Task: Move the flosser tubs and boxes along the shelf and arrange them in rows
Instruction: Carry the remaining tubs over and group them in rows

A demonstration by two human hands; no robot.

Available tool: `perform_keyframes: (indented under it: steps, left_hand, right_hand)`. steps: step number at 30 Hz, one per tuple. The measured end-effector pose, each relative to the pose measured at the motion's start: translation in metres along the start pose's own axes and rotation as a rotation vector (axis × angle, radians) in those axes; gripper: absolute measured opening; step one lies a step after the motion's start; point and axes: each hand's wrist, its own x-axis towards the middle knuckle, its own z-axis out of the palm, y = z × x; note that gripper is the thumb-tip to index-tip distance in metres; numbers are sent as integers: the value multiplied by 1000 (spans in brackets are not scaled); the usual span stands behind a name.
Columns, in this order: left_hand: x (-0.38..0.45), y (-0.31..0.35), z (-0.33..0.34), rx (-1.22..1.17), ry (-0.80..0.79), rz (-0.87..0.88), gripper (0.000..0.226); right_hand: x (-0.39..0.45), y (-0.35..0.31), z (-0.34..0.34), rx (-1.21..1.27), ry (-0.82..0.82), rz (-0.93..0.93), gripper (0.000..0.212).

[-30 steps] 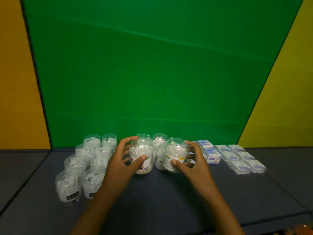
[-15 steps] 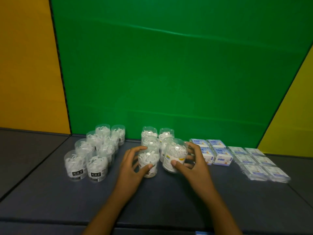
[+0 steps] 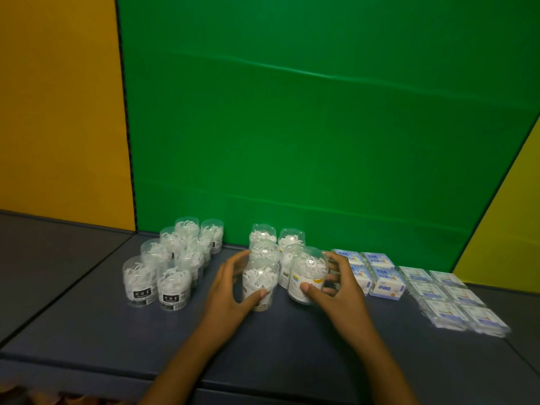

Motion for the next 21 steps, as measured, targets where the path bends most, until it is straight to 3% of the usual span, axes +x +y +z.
perform_keyframes:
  steps: [3,7,10,21]
  left_hand:
    - [-1,6,-15,237,11,-7,64]
    - [6,25,-34,648,27,124,50]
    - [12,35,-40,905,-6,144,52]
    - [-2,32,-51,944,-61,130,45]
  right_hand:
    - [2,3,1,-42,-19,-15,67]
    - [6,12,6,-86,-51,-16,67]
    - [7,17,10,-102,-68,-9,68]
    - [1,35,25,-230,-78,-23,68]
